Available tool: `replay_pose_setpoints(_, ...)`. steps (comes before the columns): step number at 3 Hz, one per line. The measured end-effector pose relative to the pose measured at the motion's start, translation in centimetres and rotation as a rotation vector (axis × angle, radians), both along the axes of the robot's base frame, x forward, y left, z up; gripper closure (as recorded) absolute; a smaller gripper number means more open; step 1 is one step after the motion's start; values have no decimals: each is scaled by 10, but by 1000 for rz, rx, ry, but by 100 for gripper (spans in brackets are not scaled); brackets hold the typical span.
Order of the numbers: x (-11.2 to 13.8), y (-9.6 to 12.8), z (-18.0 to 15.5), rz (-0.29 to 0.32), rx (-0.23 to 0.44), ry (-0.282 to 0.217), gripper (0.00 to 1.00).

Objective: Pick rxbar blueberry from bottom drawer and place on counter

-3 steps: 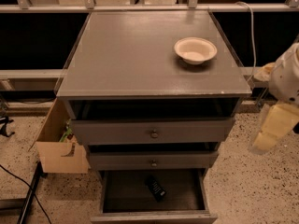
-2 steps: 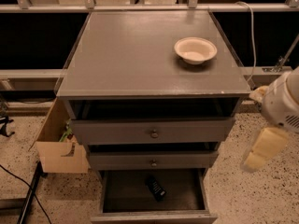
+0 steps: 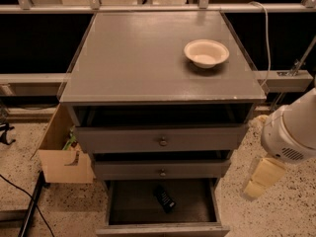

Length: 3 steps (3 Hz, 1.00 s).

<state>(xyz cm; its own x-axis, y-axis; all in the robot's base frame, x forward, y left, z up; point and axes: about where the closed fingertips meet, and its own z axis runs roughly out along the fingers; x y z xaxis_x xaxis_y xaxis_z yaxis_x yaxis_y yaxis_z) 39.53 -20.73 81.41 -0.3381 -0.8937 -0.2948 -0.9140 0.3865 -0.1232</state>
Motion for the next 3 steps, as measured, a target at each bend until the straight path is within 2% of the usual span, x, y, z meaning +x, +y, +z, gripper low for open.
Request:
replay_pose_setpoints(1, -1, -5, -14, -12, -10, 11, 0)
replay_pose_setpoints(2, -3, -5, -57, -59, 15, 39, 0)
replay_pose_setpoints(3, -7, 11, -127, -96, 73, 48, 0)
